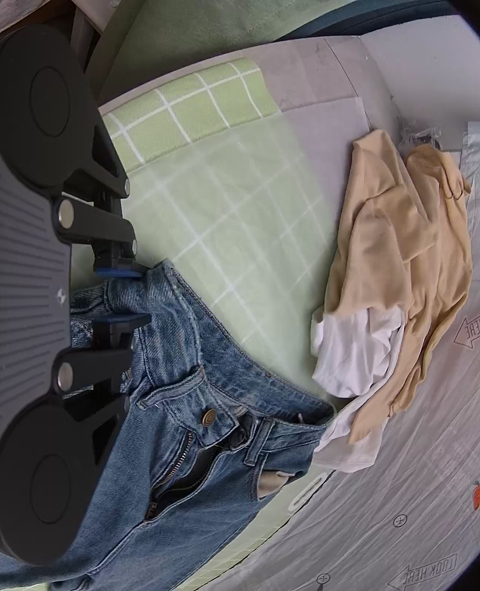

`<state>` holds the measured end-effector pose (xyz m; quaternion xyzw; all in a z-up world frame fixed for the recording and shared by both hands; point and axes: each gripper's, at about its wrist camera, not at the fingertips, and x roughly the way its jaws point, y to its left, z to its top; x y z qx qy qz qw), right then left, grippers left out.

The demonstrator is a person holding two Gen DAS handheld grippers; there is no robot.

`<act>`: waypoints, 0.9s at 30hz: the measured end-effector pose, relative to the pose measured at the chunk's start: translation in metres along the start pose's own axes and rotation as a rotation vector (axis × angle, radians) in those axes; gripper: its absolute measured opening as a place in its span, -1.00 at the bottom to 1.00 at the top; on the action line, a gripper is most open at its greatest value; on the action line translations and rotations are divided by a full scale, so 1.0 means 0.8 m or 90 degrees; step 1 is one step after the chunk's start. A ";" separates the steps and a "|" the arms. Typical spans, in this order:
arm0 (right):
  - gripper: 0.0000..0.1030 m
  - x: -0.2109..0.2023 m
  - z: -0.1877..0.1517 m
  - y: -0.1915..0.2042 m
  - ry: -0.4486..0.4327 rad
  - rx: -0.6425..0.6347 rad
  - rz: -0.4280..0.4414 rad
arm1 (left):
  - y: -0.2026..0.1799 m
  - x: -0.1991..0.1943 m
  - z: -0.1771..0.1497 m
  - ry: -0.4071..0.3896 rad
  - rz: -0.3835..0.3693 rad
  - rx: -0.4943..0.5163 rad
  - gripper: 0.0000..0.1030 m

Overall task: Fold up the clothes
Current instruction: 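Grasp the waistband with the left gripper, tug it straight, and release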

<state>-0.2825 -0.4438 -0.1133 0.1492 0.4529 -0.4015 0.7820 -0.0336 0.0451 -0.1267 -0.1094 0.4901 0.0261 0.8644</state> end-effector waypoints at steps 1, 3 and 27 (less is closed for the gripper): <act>0.86 -0.001 0.000 0.002 -0.001 -0.001 0.001 | 0.006 -0.002 0.002 -0.005 0.007 -0.009 -0.60; 0.86 -0.003 -0.002 0.002 -0.002 -0.003 0.004 | 0.017 0.002 0.009 -0.006 0.014 -0.018 -0.60; 1.00 0.056 -0.032 -0.177 0.000 0.147 0.003 | -0.071 -0.080 -0.064 -0.034 0.018 -0.021 0.09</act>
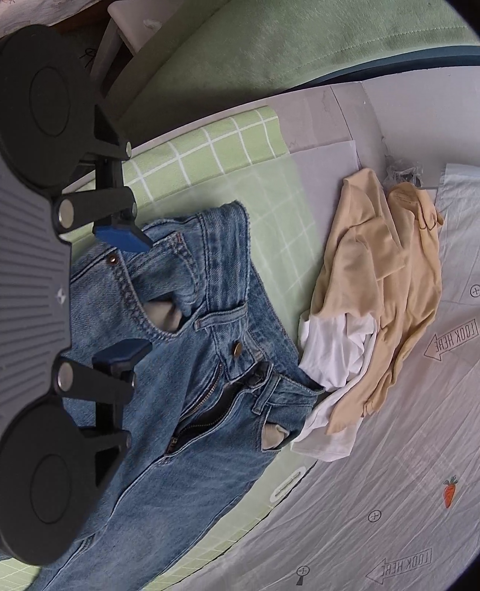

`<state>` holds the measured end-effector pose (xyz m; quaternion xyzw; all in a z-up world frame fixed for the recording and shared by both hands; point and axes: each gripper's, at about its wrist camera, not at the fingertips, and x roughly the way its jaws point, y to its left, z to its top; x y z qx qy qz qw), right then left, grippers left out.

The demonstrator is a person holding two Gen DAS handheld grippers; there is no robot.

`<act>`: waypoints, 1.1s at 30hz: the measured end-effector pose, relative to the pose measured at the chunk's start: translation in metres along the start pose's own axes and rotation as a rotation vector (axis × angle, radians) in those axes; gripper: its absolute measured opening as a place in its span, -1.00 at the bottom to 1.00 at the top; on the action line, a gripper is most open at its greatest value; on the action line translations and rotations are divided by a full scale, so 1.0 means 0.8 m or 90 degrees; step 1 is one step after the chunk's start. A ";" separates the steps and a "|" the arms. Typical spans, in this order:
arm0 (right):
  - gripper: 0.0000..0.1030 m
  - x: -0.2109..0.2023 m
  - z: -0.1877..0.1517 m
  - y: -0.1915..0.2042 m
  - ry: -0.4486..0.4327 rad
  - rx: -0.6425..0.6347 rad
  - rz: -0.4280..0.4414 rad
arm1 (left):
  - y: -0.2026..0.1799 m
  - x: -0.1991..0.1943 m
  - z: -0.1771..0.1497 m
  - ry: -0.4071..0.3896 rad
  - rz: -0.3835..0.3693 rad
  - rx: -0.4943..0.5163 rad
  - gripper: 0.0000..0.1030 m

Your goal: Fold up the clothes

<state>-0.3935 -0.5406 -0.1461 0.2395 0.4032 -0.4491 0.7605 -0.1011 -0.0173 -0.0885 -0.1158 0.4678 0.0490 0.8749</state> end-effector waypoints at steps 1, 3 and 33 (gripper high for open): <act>1.00 0.005 0.006 -0.010 -0.007 0.007 0.001 | -0.010 -0.004 -0.007 0.000 -0.003 0.010 0.12; 1.00 0.016 0.019 -0.030 -0.023 0.015 0.000 | -0.028 -0.009 -0.018 0.001 -0.009 0.031 0.13; 0.61 0.209 0.300 -0.055 -0.112 0.061 -0.050 | -0.285 0.121 -0.033 0.111 0.014 0.204 0.56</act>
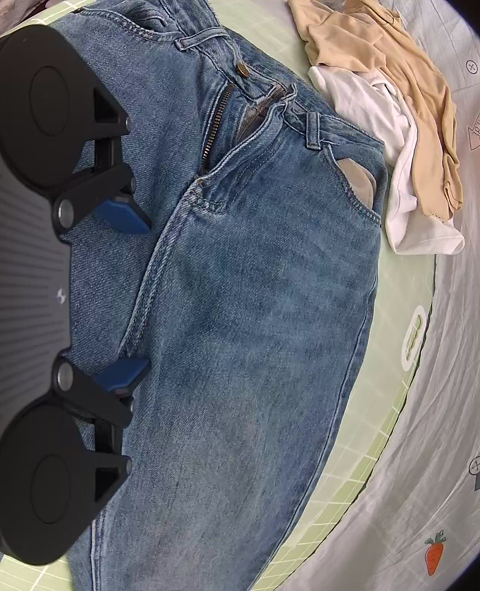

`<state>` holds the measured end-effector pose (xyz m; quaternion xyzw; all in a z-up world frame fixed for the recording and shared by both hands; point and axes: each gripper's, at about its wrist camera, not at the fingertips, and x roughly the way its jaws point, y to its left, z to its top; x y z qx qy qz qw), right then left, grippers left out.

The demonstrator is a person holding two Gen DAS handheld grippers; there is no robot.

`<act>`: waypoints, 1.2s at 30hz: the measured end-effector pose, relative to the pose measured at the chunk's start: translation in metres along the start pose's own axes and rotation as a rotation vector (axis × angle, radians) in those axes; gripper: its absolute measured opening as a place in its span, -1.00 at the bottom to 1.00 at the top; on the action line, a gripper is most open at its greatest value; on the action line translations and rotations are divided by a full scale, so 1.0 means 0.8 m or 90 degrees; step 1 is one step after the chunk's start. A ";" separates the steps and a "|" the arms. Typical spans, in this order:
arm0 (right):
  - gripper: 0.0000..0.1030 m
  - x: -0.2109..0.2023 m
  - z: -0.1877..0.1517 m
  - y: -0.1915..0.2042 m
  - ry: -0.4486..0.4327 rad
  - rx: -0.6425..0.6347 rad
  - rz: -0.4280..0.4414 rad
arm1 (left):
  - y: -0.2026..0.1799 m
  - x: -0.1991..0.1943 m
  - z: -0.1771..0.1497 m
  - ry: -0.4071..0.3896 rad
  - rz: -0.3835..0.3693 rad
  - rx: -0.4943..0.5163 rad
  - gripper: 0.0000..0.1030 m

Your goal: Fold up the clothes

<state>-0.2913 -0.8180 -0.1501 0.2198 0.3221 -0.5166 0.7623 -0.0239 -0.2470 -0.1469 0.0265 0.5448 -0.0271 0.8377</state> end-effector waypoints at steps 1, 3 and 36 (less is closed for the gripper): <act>0.55 0.011 0.008 0.002 0.000 0.004 -0.001 | -0.001 0.001 0.000 -0.002 0.007 0.000 0.61; 0.26 0.027 0.019 -0.001 0.003 0.029 -0.002 | -0.003 0.001 -0.002 -0.009 0.020 0.001 0.70; 1.00 -0.220 -0.162 -0.108 0.020 -0.018 0.120 | 0.081 -0.077 -0.096 -0.029 -0.030 0.001 0.88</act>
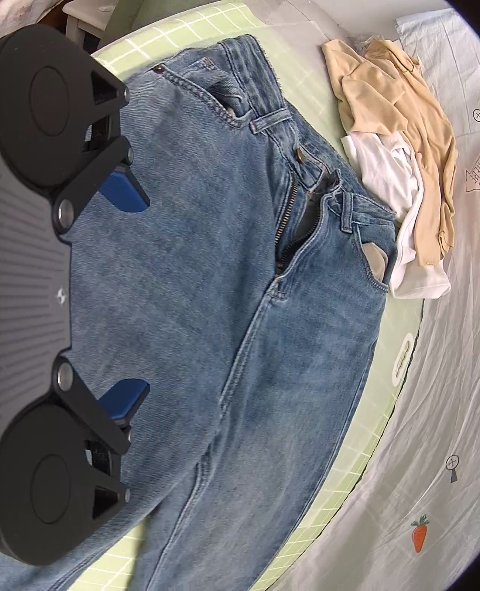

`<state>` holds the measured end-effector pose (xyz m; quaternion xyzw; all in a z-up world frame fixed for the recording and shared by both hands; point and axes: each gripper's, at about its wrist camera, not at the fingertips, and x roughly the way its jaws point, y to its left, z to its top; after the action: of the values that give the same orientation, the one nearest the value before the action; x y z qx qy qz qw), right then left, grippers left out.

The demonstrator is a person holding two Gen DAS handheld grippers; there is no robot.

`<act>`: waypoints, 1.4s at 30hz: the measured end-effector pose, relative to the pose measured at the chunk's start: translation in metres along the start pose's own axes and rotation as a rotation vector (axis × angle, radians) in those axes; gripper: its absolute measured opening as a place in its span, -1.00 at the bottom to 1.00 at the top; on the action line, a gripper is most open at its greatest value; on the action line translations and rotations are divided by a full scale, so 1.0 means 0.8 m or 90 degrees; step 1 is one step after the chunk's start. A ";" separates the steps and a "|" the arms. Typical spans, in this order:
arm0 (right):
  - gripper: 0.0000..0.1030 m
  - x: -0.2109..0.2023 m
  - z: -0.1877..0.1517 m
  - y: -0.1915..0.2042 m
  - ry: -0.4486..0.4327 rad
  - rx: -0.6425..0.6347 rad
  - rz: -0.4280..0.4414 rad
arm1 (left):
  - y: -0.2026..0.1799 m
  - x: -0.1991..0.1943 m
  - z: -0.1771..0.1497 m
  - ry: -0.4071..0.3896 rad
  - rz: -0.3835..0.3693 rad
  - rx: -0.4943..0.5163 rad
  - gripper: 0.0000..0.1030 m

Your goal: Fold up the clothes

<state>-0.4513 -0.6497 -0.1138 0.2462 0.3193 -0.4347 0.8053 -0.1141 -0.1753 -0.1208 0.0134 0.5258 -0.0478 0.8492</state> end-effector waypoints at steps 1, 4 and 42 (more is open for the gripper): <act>1.00 -0.010 -0.014 -0.003 0.005 0.005 0.003 | -0.001 -0.003 -0.007 0.001 -0.002 0.007 0.88; 1.00 -0.036 -0.052 -0.008 0.018 0.013 0.012 | -0.007 -0.010 -0.028 0.005 -0.011 0.042 0.88; 1.00 -0.092 -0.150 -0.043 0.076 0.264 0.167 | 0.005 -0.043 -0.094 0.016 -0.058 0.088 0.88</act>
<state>-0.5477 -0.5460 -0.1450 0.4708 0.2357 -0.3674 0.7667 -0.1963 -0.1639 -0.1236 0.0485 0.5318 -0.1221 0.8366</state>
